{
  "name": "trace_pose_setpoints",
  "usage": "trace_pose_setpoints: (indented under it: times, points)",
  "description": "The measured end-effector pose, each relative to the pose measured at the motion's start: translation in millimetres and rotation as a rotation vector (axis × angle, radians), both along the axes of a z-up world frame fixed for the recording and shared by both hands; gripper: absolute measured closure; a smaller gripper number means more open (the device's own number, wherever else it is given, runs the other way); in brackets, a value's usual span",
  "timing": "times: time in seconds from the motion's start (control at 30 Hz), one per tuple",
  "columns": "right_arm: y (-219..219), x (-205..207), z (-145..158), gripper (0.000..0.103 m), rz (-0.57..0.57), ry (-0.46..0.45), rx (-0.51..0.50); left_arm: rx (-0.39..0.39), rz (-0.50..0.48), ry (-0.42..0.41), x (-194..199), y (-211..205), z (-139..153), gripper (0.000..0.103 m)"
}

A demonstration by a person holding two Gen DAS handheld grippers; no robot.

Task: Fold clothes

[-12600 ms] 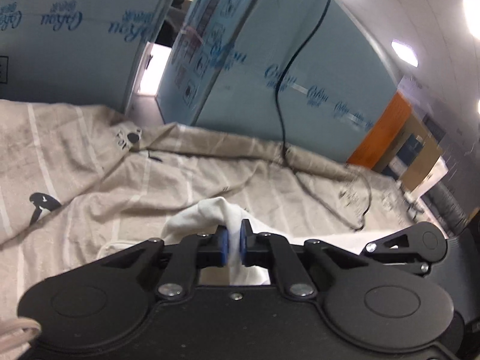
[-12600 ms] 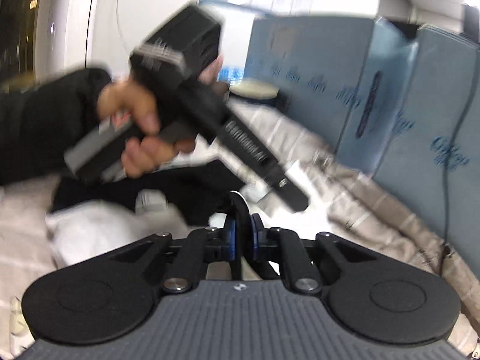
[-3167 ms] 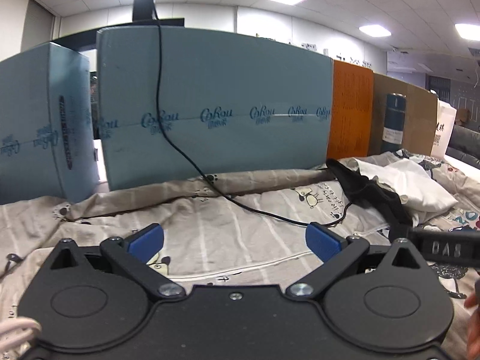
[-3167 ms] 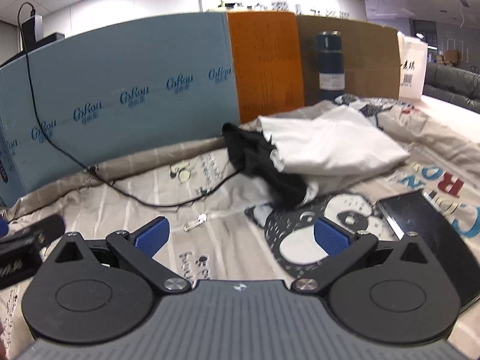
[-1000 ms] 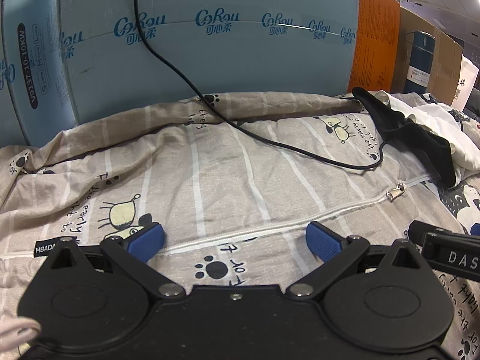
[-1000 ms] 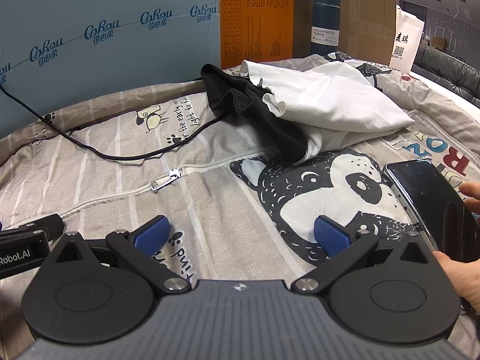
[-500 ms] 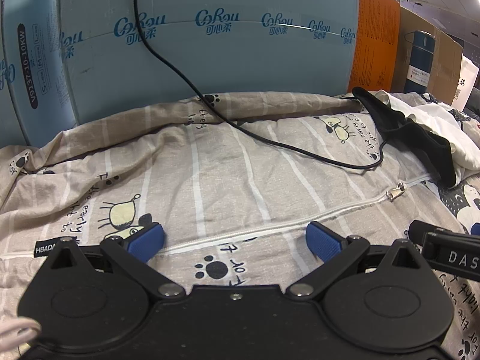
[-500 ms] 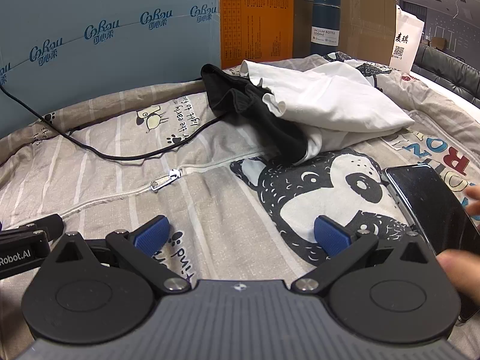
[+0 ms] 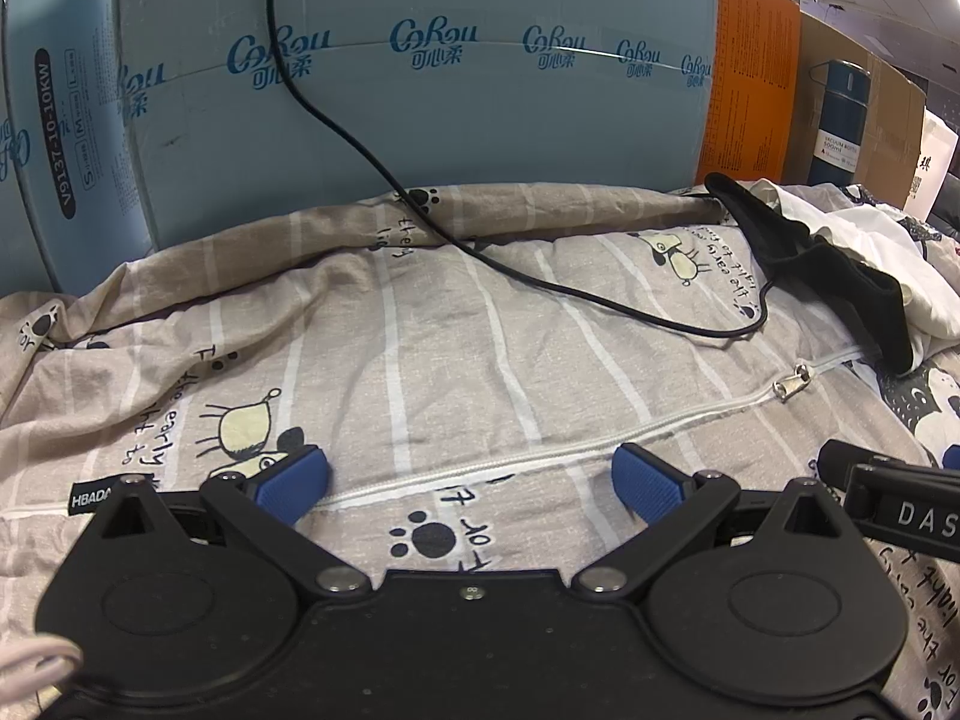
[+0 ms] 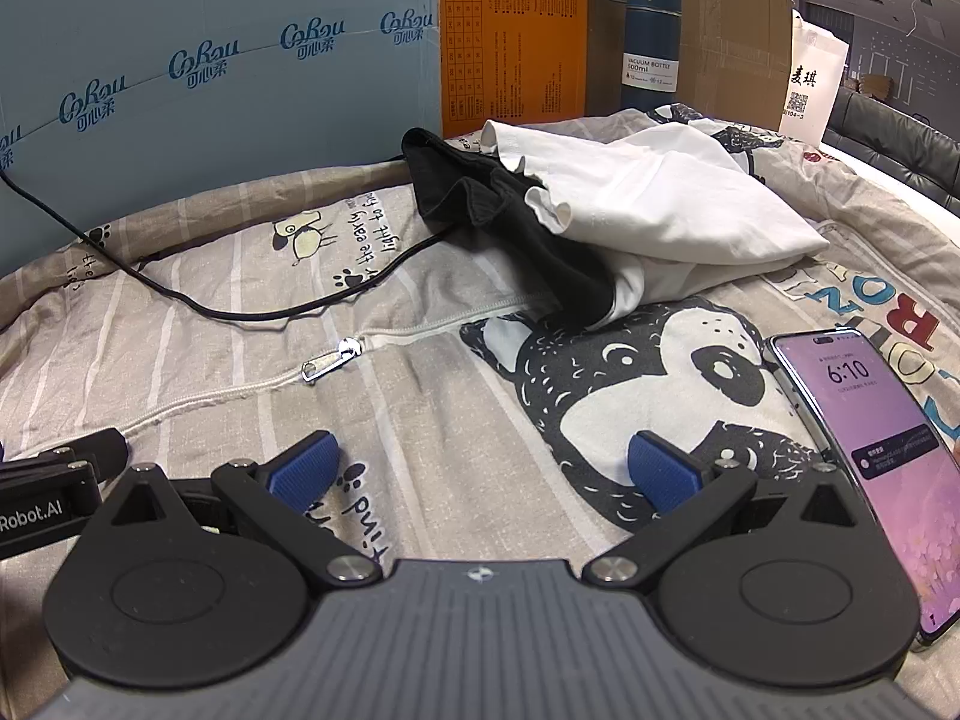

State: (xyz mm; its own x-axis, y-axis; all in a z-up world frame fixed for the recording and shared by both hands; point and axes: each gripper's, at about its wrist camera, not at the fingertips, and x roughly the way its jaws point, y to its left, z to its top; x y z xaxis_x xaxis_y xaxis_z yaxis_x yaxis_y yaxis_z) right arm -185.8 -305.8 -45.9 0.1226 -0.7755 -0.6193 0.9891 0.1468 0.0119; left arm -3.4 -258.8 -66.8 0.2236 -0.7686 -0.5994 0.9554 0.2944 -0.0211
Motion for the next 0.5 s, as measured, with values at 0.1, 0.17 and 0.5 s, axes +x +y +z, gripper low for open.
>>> trace_pose_setpoints:
  times: [0.1,0.17,0.5]
  points:
    - [0.0,0.0,0.0,0.000,0.000,0.000,0.000,0.000,0.000,0.000,-0.3,0.0,-0.2,0.000]
    - [-0.1,0.0,0.0,0.000,0.001,0.000,0.000,0.000,0.000,0.000,-0.4,0.0,-0.3,0.000]
    - [0.1,0.1,0.0,0.000,-0.001,0.000,0.000,0.000,0.002,-0.001,-1.4,-0.1,-0.1,0.000]
